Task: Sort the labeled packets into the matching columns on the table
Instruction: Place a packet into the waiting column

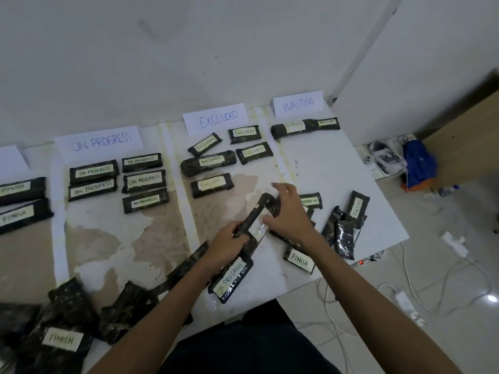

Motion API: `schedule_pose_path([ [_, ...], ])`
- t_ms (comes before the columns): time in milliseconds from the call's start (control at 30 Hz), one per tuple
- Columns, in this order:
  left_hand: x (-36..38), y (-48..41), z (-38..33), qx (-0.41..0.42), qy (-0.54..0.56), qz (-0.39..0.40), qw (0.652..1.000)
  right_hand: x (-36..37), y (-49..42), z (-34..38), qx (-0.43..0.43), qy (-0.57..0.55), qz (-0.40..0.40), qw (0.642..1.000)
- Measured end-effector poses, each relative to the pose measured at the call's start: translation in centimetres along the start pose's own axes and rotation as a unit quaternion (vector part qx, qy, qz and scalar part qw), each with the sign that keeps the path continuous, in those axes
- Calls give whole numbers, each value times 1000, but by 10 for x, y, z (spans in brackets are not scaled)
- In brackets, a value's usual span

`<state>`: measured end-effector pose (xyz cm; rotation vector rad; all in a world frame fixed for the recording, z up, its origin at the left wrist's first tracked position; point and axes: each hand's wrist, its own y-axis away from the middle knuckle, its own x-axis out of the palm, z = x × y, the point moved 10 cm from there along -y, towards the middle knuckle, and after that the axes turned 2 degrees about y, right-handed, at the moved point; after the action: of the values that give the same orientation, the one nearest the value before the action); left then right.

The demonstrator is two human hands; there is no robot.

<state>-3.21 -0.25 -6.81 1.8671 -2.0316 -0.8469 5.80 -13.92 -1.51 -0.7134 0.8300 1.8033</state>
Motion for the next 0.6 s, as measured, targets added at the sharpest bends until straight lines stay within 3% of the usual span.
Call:
schedule_pose_path([
  [33, 0, -4, -6, 4, -8, 1, 1000, -2, 1, 15, -102, 90, 22, 990],
  [100, 2, -15, -20, 13, -19, 4, 1000, 2, 7, 30, -240, 248, 75, 936],
  [200, 13, -33, -46, 17, -11, 10, 1000, 2, 3, 25, -311, 335, 88, 885],
  [400, 46, -80, -103, 37, 11, 2, 999, -56, -33, -5, -307, 312, 28, 899],
  [600, 73, -158, -144, 43, -24, -39, 998, -110, -105, -102, -181, 319, 39, 930],
])
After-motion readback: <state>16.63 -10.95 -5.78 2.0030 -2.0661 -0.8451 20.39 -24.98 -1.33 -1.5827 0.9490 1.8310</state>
